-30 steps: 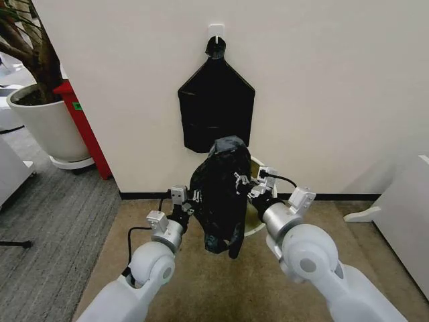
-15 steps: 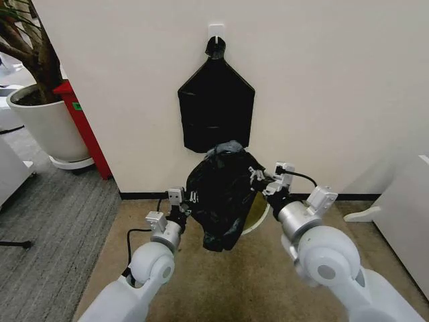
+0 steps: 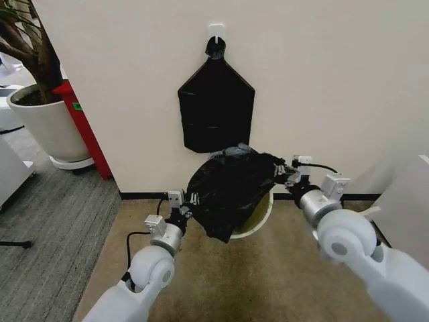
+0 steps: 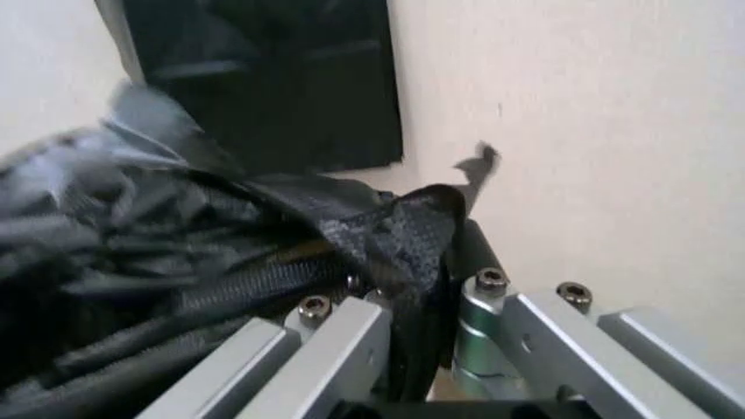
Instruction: Place the garbage bag over the trash bin.
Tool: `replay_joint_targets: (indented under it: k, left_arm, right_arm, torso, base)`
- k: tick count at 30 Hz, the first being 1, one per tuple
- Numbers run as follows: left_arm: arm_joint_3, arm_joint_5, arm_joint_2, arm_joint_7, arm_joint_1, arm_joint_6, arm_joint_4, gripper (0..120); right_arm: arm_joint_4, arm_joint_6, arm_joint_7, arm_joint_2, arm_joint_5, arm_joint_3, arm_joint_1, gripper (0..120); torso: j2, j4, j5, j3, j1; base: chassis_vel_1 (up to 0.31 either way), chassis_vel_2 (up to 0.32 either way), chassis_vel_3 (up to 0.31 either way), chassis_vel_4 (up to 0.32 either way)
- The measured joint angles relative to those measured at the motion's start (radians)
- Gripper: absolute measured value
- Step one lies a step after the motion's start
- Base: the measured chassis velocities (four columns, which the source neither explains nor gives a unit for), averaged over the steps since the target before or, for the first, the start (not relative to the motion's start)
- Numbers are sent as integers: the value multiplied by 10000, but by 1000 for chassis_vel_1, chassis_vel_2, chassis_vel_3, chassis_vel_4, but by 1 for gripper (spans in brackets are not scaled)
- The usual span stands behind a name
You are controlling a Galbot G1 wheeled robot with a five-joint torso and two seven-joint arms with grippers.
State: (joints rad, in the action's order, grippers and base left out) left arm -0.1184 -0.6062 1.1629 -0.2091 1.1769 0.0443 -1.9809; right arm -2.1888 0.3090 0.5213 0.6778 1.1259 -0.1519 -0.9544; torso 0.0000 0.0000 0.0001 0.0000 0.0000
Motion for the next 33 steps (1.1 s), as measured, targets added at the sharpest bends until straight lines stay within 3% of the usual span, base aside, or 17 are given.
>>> replay_joint_targets:
  k: [2, 3, 7, 15, 19, 26, 29, 30, 33]
  left_arm:
    - [-3, 5, 22, 19, 11, -23, -1, 3]
    - [-9, 14, 97, 92, 18, -99, -2, 3]
    - [-11, 17, 158, 155, 14, -149, 2, 3]
    - [-34, -28, 157, 268, 19, -229, 55, 3]
    - [-38, -432, 163, 229, -8, -198, 135, 3]
    - [-64, -1152, 194, 160, -176, -84, 649, 3]
    - [-74, -1364, 190, 376, -212, -93, 820, 3]
    - [-74, -1364, 190, 376, -212, -93, 820, 3]
    - [-87, -1432, 180, 636, -226, -156, 964, 3]
  right_arm:
    - [103, 81, -221, -284, 170, -20, 0, 0]
    - [536, 251, -1189, -1048, 603, 13, 2, 0]
    - [966, 281, -2585, -1535, 661, 99, 2, 0]
    - [1626, 39, -4289, -1679, 378, 103, -53, 4]
    - [1784, -347, -4493, -1710, 311, -163, -244, 22]
    - [1976, -1278, -5186, -1844, 842, -752, -870, 43]
    - [2120, -1363, -5619, -1758, 1633, -981, -996, 58]
    - [2120, -1363, -5619, -1758, 1633, -981, -996, 58]
    - [2223, -1104, -5689, -1523, 3128, -1274, -994, 71]
  torso:
    - [0, 0, 0, 0, 0]
    - [0, -1, 1, 0, 0]
    - [0, -1, -1, 0, 0]
    - [0, 0, 1, 0, 0]
    - [0, 1, 0, 0, 0]
    - [0, -1, -1, 0, 0]
    - [0, -1, -1, 0, 0]
    - [0, -1, -1, 0, 0]
    - [0, -1, -1, 0, 0]
  base:
    - [0, 0, 0, 0]
    - [0, 0, 0, 0]
    - [0, 0, 0, 0]
    - [0, 0, 0, 0]
    - [0, 0, 0, 0]
    - [0, 0, 0, 0]
    - [0, 0, 0, 0]
    - [0, 0, 0, 0]
    - [0, 0, 0, 0]
